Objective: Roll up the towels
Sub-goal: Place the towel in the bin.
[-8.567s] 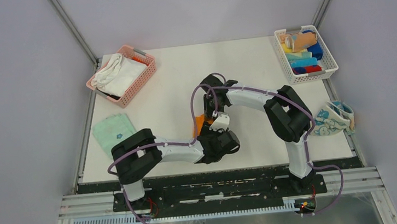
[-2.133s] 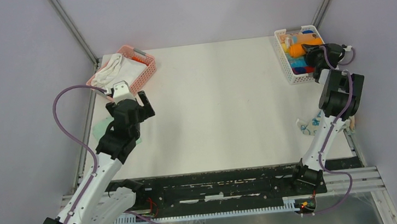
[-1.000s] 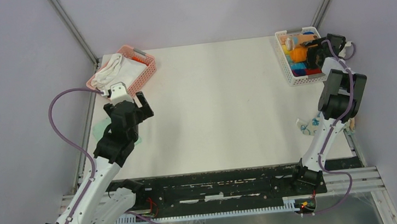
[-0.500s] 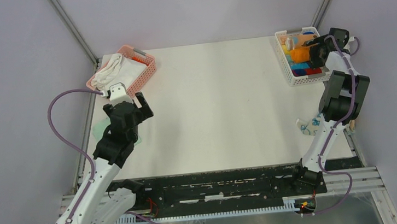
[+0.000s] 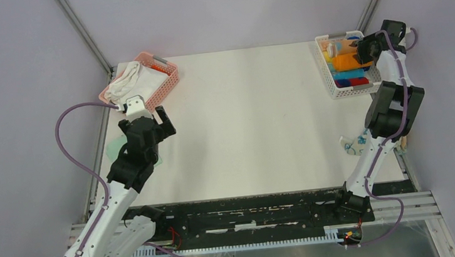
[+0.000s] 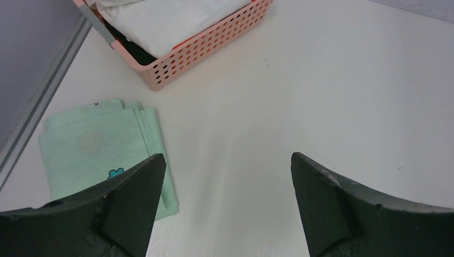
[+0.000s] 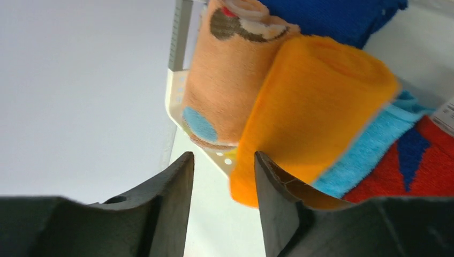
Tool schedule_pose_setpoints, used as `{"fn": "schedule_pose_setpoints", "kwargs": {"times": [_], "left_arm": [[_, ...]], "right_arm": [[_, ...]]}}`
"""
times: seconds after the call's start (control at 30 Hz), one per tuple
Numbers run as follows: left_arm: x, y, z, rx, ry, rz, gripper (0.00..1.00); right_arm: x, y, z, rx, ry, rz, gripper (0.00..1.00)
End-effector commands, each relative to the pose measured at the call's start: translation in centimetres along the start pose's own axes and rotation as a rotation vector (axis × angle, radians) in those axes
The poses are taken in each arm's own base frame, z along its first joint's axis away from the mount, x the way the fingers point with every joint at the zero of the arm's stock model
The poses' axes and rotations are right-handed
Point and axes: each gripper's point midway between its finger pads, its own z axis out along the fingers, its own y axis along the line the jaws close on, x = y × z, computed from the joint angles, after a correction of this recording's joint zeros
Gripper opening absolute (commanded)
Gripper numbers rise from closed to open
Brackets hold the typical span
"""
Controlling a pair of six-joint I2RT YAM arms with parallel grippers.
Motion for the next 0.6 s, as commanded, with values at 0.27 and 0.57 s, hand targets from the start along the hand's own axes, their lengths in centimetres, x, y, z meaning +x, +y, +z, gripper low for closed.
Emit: {"fn": "schedule_pose_setpoints", "kwargs": {"times": [0.27, 0.57], "left_arm": [[-1.1, 0.2, 0.0, -0.001, -0.042, 0.026, 0.93], [-1.1, 0.2, 0.0, 0.003, -0.041, 0.025, 0.93]], "right_arm": [[1.1, -2.2, 5.0, 0.033, 0.028, -0.078, 0.39], [-0.1, 3.0, 2.6, -0.124, 0.037, -0.19, 0.43]]}}
